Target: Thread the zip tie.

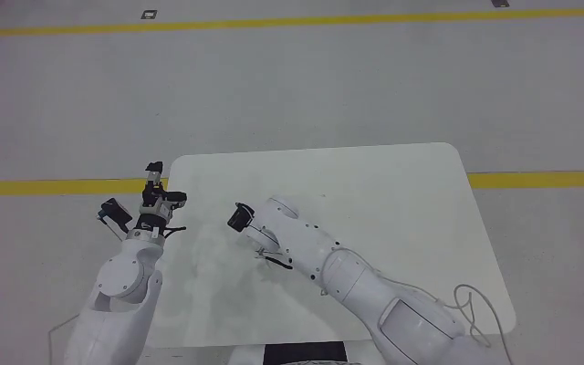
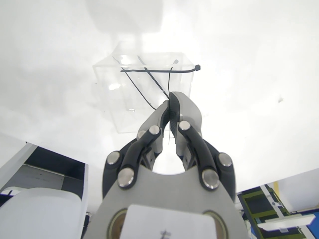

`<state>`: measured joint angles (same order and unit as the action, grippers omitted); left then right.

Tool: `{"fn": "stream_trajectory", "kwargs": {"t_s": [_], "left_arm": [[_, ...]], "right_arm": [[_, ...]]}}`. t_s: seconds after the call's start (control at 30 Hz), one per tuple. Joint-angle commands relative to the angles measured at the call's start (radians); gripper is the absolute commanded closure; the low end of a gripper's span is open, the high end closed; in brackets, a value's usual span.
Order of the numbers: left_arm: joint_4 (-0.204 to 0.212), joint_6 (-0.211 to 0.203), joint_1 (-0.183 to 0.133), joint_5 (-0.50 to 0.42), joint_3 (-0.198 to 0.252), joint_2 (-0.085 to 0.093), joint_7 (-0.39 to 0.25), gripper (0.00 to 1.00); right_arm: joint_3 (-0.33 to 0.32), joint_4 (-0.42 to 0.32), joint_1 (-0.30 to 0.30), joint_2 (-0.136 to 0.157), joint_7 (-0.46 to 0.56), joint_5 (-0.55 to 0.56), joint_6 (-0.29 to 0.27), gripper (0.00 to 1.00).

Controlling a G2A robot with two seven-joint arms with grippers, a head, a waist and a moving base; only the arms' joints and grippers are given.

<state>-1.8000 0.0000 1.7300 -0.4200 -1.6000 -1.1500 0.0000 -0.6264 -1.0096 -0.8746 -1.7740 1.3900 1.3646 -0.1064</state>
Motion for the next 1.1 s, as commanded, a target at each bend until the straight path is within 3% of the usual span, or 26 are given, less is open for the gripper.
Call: {"fn": "stream_trajectory", "kwargs": {"t_s": [0.0, 0.53, 1.07], "left_arm": [[0.0, 0.0, 0.0, 0.0, 0.0, 0.0, 0.0, 0.0], [0.0, 0.0, 0.0, 0.0, 0.0, 0.0, 0.0, 0.0], [0.0, 0.0, 0.0, 0.0, 0.0, 0.0, 0.0, 0.0]], "right_arm": [[0.001, -0.004, 0.002, 0.004, 0.0, -0.004, -0.003, 1.0], [0.036, -0.073, 0.004, 0.044, 0.0, -0.036, -0.004, 1.0], [0.133, -0.058, 0.064, 0.07, 0.0, -0.123, 0.043, 1.0]]}}
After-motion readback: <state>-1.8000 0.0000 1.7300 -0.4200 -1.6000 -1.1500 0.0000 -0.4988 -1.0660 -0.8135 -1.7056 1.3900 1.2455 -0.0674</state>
